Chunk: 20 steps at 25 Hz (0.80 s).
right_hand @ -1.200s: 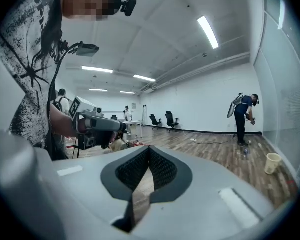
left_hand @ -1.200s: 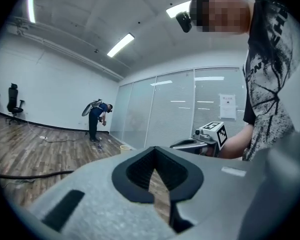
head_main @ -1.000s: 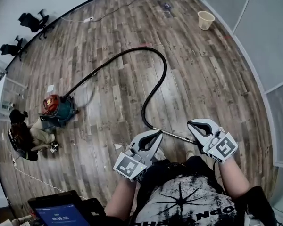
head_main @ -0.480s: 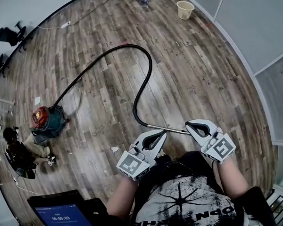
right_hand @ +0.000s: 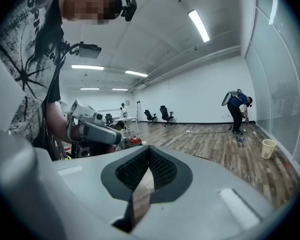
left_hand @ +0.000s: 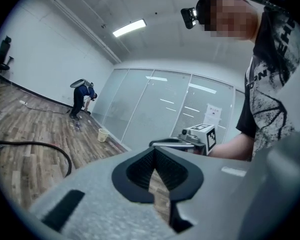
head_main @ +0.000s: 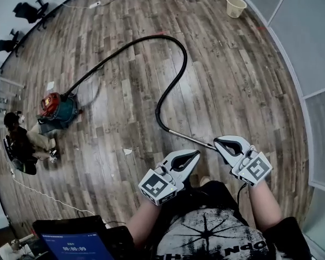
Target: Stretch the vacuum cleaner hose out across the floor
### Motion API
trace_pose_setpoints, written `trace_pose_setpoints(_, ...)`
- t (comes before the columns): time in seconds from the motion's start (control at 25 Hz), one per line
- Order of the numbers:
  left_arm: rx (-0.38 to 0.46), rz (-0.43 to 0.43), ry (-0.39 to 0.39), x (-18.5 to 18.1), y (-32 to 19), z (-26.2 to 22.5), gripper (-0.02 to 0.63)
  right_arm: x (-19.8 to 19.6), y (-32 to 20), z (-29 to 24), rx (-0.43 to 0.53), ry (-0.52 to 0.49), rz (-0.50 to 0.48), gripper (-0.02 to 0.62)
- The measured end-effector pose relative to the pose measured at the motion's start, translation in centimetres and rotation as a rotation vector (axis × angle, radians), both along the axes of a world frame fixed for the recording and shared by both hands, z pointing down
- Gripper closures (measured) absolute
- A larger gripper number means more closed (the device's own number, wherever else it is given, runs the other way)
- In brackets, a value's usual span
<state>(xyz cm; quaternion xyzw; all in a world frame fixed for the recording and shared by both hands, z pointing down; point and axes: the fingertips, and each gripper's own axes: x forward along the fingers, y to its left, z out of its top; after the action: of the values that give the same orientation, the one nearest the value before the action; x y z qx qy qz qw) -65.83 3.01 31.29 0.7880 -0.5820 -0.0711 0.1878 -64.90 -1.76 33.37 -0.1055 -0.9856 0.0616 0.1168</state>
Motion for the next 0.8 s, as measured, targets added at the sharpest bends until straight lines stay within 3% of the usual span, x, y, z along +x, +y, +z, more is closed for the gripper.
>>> trace_pose_setpoints(0.16, 0.004, -0.042, -0.066, 1.9, 0.6, 1.0, 0.604, 1.0, 0.3, 1.9, -0.006, 0.007, -0.043, 0.586)
trace_pose_setpoints(0.36, -0.023, -0.084, -0.104, -1.4, -0.1, 6.0, 0.604, 0.0, -0.9, 8.9, 0.032, 0.068, -0.057, 0.586)
trace_pose_setpoints(0.52, 0.006, -0.089, -0.137, -3.9, -0.4, 6.8, 0.604, 0.1, -1.9, 12.9, 0.08, 0.128, -0.015, 0.583)
trace_pose_setpoints(0.68, 0.034, -0.128, -0.169, -7.5, -2.3, 12.3, 0.604, -1.2, -3.8, 21.4, 0.111, 0.167, 0.0, 0.579)
trace_pose_setpoints(0.8, 0.05, -0.159, -0.135, -9.0, -2.4, 16.6, 0.604, -1.8, -4.3, 28.6, 0.121, 0.214, -0.007, 0.559)
